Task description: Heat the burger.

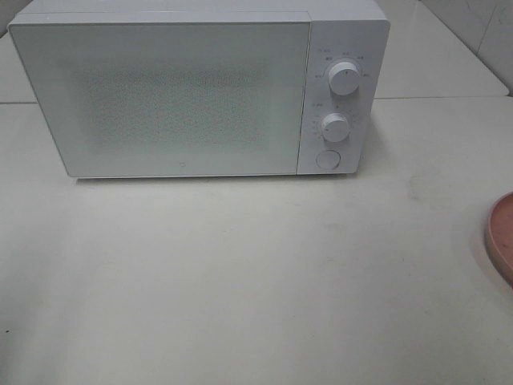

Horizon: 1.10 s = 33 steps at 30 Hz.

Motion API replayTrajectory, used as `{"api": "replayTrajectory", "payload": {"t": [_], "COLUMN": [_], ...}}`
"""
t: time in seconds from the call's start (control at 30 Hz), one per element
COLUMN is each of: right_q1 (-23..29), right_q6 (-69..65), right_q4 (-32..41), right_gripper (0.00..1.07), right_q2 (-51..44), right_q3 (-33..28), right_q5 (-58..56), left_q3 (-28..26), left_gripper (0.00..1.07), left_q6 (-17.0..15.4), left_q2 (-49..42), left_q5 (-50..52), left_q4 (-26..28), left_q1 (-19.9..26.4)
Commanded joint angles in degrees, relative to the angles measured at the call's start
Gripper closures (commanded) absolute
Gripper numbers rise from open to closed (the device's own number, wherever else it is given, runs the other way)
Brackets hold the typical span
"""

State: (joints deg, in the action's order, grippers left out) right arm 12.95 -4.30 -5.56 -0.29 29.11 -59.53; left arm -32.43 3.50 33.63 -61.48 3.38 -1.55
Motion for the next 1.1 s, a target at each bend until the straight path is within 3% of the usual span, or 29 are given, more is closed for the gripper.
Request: {"api": "replayTrajectory", "payload": {"t": [0.03,0.27,0.77,1.0,1.1], "right_q1": [-0.2,-0.2,-0.2,-0.2,-0.2], "right_q6": [0.9,0.9,0.9,0.9,0.9], "right_q4": [0.1,0.1,0.1,0.1,0.1], "right_gripper": [0.32,0.32,0.32,0.32,0.32], "right_q2": [-1.4,-1.4,-1.4,-1.4,-1.4], "right_q3": [-0.1,-0.1,-0.1,-0.1,-0.1], "right_q5": [0.1,0.1,0.1,0.1,0.1], "left_q3": [3.6,3.9,4.0,4.0,4.0], "left_gripper": [0.06,0.06,0.06,0.06,0.06], "left_q6": [0.3,-0.7,-1.3,-1.3,-1.2], "left_q2": [-7.4,-17.2,-26.6,-32.3,-35.8], "left_q5": [2.3,2.0,2.1,2.1,2.1], "left_q4": [-0.5,-0.1,1.4,1.7,1.6], "left_q1": [0.1,0.1,0.1,5.7,5.8]}}
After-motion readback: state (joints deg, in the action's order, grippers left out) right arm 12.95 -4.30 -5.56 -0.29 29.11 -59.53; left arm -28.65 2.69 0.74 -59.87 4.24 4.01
